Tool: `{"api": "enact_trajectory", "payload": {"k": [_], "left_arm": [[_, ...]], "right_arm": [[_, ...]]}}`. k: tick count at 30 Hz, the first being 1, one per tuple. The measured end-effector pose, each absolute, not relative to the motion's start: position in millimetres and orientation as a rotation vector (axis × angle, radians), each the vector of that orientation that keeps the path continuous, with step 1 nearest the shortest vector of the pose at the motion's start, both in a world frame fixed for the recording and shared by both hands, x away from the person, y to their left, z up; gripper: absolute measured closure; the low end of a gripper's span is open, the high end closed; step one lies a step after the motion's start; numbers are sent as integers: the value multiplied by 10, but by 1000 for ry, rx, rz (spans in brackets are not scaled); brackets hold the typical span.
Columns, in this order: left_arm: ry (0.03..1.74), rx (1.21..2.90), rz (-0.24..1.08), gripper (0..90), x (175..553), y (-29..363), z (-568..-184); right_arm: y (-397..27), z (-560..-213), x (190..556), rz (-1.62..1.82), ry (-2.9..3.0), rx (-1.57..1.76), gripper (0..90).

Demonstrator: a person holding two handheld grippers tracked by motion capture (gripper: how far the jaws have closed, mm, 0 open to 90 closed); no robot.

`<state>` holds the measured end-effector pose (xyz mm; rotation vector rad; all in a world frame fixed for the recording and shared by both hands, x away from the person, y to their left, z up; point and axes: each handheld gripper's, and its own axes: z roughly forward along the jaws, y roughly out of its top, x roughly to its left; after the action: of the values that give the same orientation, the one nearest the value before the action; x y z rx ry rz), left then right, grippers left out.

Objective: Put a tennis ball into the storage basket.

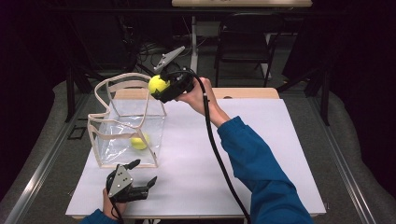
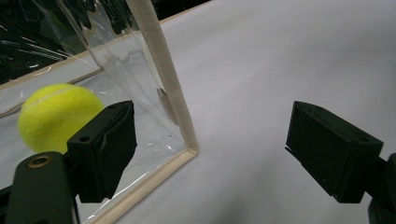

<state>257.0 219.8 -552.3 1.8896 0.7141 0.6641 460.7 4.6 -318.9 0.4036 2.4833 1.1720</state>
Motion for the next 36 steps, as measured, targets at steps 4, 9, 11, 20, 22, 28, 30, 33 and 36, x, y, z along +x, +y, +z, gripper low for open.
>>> {"api": "enact_trajectory", "payload": {"k": [4,9,11,20,22,28,30,33,36], "left_arm": [[715,1889,664,160,2571,2199,-5523],[717,1886,663,160,2572,2200,-5524],[717,1885,664,160,2571,2201,-5524],[717,1886,664,160,2569,2205,-5524],[718,1886,665,160,2569,2206,-5523],[718,1885,663,160,2570,2210,-5524],[718,1885,664,160,2569,2209,-5524],[716,1885,663,160,2569,2206,-5525],[716,1885,666,160,2566,2210,-5522]], "right_arm": [[79,-3180,4598,1169,2483,399,263],[119,-3174,4591,1166,2483,387,263],[137,-3170,4584,1166,2481,385,263],[205,-3150,4568,1181,2484,371,263],[224,-3147,4565,1180,2484,369,263],[265,-3151,4562,1182,2487,365,263],[279,-3153,4562,1184,2485,363,263],[302,-3146,4558,1186,2484,363,263],[327,-3135,4549,1189,2481,359,263]]}}
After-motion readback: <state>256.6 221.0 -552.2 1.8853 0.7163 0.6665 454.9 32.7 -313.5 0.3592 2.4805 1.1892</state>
